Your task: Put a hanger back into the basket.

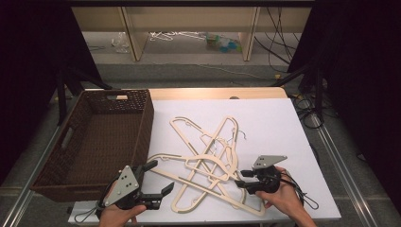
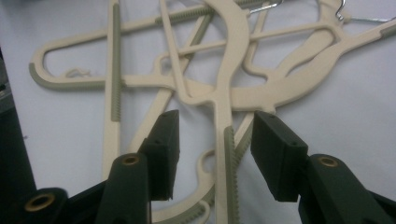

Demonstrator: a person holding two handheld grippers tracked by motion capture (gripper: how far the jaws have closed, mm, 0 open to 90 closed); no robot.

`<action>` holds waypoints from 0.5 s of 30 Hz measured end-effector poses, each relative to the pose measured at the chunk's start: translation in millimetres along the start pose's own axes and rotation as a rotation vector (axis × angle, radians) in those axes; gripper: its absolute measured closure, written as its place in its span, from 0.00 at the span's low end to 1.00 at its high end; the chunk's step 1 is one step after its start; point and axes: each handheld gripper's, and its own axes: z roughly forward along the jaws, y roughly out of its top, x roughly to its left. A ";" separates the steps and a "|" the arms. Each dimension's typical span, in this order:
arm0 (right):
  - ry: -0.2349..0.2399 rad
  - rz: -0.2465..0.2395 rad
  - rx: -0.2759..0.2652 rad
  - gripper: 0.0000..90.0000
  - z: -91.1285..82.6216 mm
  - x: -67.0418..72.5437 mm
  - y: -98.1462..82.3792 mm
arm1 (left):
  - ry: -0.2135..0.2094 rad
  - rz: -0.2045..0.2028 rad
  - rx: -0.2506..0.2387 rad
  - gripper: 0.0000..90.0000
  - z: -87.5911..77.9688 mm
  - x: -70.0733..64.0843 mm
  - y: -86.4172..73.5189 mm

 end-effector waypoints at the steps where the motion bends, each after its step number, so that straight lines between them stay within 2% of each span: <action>1: -0.002 0.001 0.008 0.61 2.6 -0.9 0.2 | 0.000 -0.001 0.001 0.18 0.1 0.0 0.0; 3: -0.001 0.006 0.008 0.64 8.0 -2.2 0.5 | -0.009 -0.003 -0.007 0.18 1.1 -0.2 -0.5; 5: 0.021 0.011 0.041 0.67 9.5 -4.3 1.7 | -0.004 0.006 0.006 0.18 0.6 -0.1 -0.2; 6: 0.014 0.006 0.020 0.67 12.6 -5.1 1.1 | -0.004 0.004 0.005 0.18 0.9 -0.3 -0.3; 7: 0.048 0.028 0.042 0.69 12.5 -8.1 2.3 | -0.005 0.014 0.010 0.18 1.1 -0.3 -0.6; 10: 0.045 0.037 0.058 0.72 15.7 -10.6 2.8 | -0.008 0.012 0.014 0.18 1.4 -1.0 -0.8; 15: 0.059 0.017 0.060 0.75 19.4 -11.0 4.4 | -0.009 0.017 0.020 0.18 2.2 -0.9 -1.2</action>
